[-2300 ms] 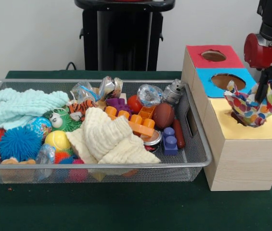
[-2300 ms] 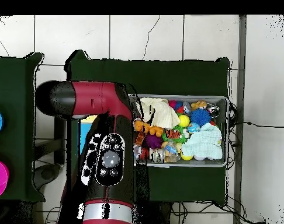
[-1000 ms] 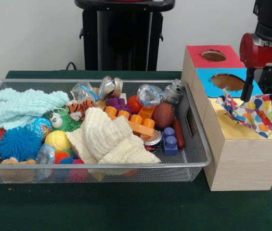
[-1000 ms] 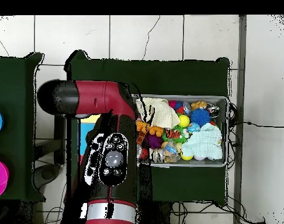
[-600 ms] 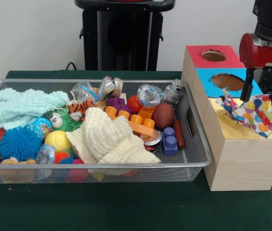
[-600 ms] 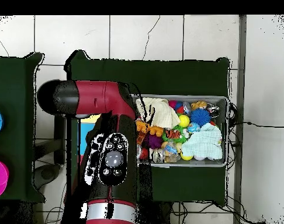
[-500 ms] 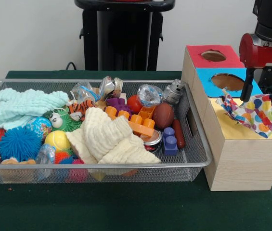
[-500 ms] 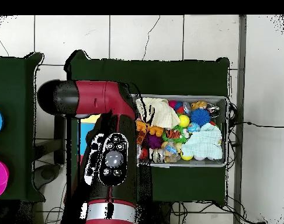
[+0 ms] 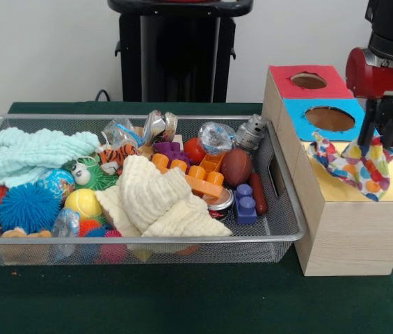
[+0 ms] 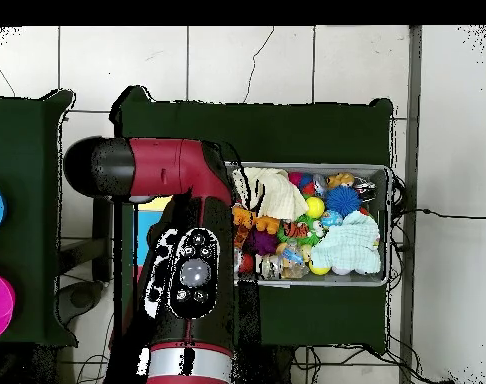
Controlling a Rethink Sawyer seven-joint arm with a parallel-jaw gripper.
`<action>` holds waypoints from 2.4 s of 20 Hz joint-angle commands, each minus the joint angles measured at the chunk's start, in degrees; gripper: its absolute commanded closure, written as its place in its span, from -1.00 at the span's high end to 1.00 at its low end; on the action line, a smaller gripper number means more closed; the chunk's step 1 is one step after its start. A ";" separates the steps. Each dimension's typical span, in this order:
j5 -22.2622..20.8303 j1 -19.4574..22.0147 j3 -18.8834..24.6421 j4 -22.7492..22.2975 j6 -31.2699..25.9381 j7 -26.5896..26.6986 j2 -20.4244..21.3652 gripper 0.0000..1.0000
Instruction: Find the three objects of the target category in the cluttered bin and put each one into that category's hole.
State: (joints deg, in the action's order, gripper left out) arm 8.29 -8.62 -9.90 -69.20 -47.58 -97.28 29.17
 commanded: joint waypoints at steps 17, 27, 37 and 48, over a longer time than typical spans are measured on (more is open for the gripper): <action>-0.81 1.18 2.76 -1.11 -3.56 -7.43 -0.86 1.00; -1.07 0.95 2.51 -1.48 -3.60 -7.42 -0.63 1.00; -1.05 1.11 2.54 3.94 -10.41 -6.54 0.15 1.00; -1.48 1.22 2.49 2.11 -7.81 -6.32 0.59 1.00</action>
State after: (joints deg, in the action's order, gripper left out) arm 8.02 -8.62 -9.91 -65.17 -51.06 -97.28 29.62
